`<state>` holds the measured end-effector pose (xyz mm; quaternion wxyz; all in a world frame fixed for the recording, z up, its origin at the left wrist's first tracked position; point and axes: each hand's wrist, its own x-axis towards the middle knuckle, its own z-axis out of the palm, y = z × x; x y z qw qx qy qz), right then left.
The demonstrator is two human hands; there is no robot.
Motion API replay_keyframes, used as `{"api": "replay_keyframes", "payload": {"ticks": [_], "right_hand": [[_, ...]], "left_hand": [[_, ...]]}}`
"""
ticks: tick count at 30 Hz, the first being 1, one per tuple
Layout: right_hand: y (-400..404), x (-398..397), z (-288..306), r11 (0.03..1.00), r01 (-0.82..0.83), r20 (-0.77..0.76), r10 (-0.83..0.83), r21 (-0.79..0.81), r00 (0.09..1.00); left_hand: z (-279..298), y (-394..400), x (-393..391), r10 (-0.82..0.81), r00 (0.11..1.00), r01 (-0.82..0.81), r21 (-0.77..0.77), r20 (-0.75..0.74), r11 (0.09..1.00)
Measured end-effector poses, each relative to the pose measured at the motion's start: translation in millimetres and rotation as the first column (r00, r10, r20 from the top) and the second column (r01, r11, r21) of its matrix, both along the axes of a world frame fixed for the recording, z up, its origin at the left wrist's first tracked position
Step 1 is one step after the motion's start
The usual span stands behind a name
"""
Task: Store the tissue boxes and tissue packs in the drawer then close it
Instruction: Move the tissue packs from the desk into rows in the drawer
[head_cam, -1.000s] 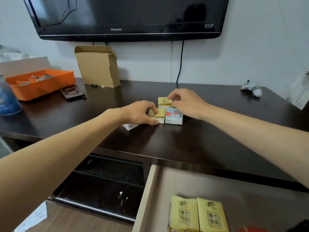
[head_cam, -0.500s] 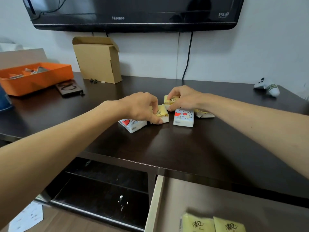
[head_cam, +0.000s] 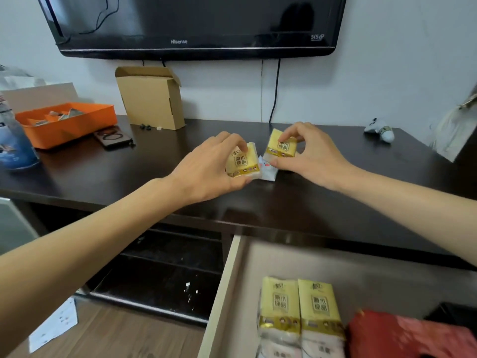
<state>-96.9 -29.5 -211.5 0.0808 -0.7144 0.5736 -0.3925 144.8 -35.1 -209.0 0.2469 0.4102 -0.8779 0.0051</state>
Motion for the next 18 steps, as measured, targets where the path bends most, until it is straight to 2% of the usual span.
{"api": "replay_keyframes", "payload": {"ticks": [3, 5, 9, 14, 18], "right_hand": [[60, -8, -12, 0.996, -0.039, 0.029, 0.037, 0.075, 0.999], [101, -13, -21, 0.988, -0.085, -0.007, 0.087, 0.132, 0.996], [173, -21, -33, 0.973, -0.162, -0.066, 0.175, 0.163, 0.982], [237, -16, -37, 0.955, -0.181, -0.180, 0.226, 0.236, 0.957], [263, -9, -53, 0.934, -0.132, -0.384, 0.261, 0.332, 0.886]], "left_hand": [[-4, 43, -4, -0.081, 0.996, 0.083, 0.097, -0.022, 0.992], [-11, 75, -4, -0.138, 0.990, 0.141, 0.184, -0.029, 0.973], [-29, 132, -3, -0.248, 0.968, 0.228, 0.274, 0.039, 0.934], [-57, 178, 0, -0.319, 0.938, 0.273, 0.274, 0.136, 0.922], [-77, 193, 0, -0.369, 0.898, 0.313, 0.243, 0.238, 0.918]]}}
